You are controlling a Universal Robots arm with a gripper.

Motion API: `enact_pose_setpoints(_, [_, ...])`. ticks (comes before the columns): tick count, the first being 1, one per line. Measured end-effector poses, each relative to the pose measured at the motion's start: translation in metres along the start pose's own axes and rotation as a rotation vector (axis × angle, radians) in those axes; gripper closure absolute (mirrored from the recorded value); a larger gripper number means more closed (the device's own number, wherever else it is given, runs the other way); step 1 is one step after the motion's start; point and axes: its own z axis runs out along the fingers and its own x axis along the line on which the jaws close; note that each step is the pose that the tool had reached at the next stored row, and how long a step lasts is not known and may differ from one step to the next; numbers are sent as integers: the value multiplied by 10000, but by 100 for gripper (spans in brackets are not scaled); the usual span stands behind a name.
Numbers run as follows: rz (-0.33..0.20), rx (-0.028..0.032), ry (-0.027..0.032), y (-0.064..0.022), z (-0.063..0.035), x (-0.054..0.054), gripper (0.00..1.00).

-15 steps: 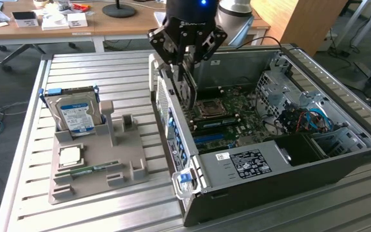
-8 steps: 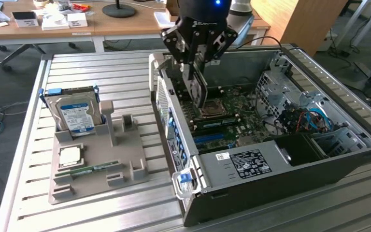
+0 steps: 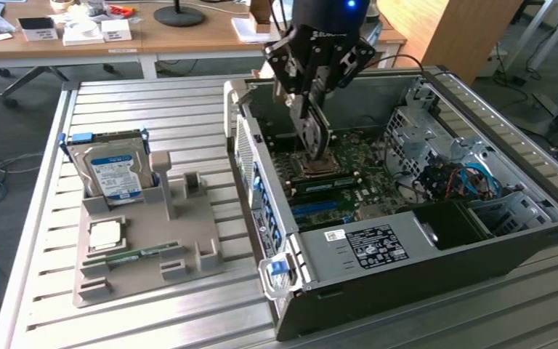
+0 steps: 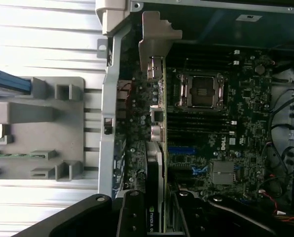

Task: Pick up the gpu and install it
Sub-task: 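Pick up the gpu and move the gpu toward the slot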

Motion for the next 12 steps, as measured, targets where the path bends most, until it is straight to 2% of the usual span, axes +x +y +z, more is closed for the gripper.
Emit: enact_pose_setpoints(12, [1,0,0,-6,10,-445,73])
